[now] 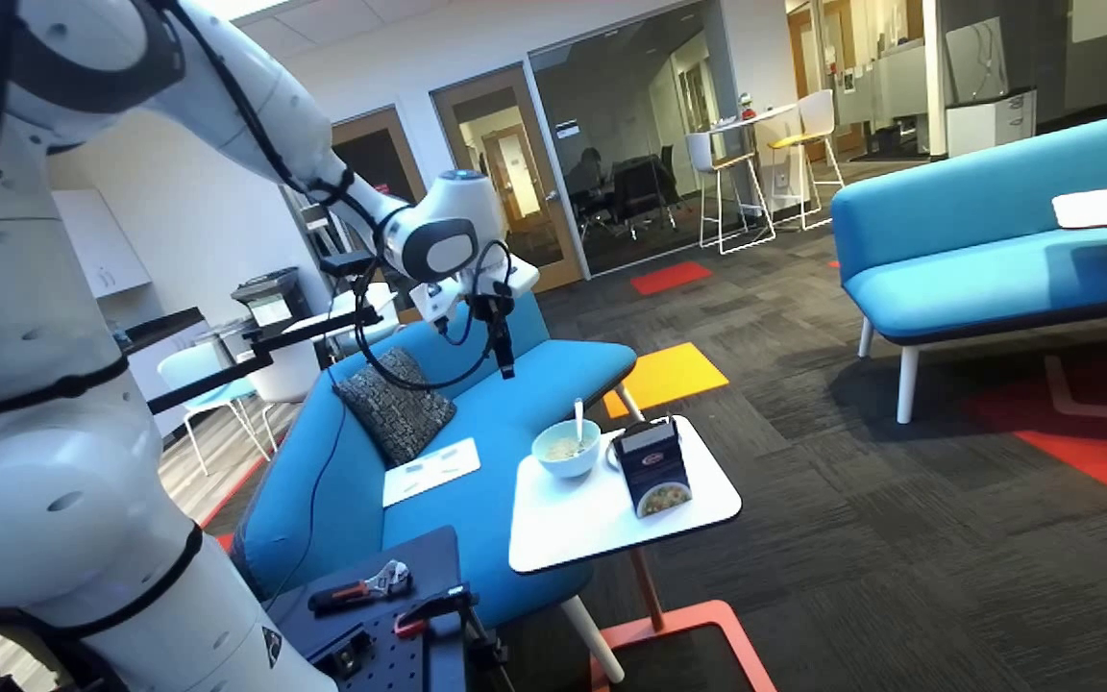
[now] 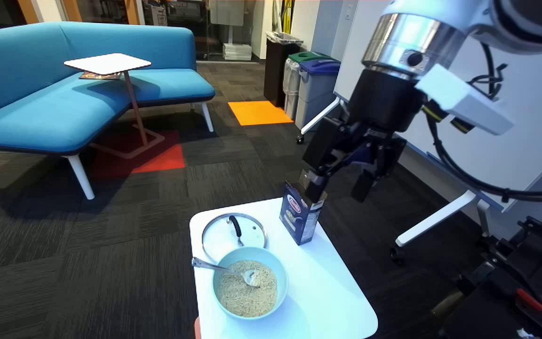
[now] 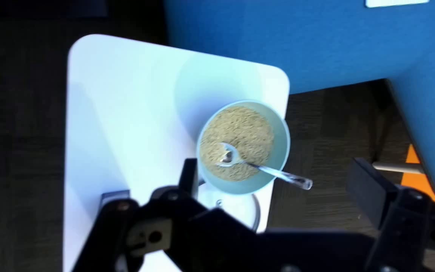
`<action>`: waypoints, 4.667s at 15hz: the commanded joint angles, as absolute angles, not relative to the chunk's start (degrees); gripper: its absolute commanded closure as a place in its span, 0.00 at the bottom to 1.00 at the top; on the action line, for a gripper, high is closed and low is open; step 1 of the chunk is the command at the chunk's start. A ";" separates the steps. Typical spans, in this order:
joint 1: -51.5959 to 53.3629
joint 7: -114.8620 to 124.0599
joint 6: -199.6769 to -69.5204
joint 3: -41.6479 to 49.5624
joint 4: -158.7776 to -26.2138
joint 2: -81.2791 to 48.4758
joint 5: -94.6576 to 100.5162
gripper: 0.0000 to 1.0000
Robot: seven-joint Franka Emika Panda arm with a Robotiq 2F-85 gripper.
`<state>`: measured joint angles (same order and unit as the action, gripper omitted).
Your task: Use the spoon to stir the contents in the blue bowl
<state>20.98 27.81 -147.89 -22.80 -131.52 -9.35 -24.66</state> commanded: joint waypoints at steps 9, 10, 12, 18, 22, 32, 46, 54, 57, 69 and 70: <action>21.23 27.82 -151.27 -23.79 -123.33 -18.53 -35.48 0.00; 20.78 28.57 -149.83 -23.45 -122.73 -19.24 -36.96 0.00; 21.54 31.94 -151.50 -21.52 -122.66 -20.76 -38.19 0.00; 20.44 32.46 -151.11 -21.39 -116.53 -30.91 -51.36 0.00; 19.28 26.95 -149.27 -22.93 -110.50 -38.18 -64.91 0.00; 20.34 16.19 -146.79 -21.78 -108.43 -39.72 -81.71 0.00; 27.21 35.23 -158.37 -18.41 -104.63 -46.55 -95.87 0.00; 29.44 44.72 -169.05 -19.28 -101.45 -47.83 -105.20 0.00; 30.95 49.48 -174.77 -20.21 -98.91 -49.08 -108.63 0.00; 34.65 57.42 -179.50 -20.19 -87.97 -57.27 -106.39 0.00; 34.65 57.98 -179.60 -20.33 -87.33 -57.90 -105.70 0.00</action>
<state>33.75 54.61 -177.42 -20.20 -91.00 -55.60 -107.20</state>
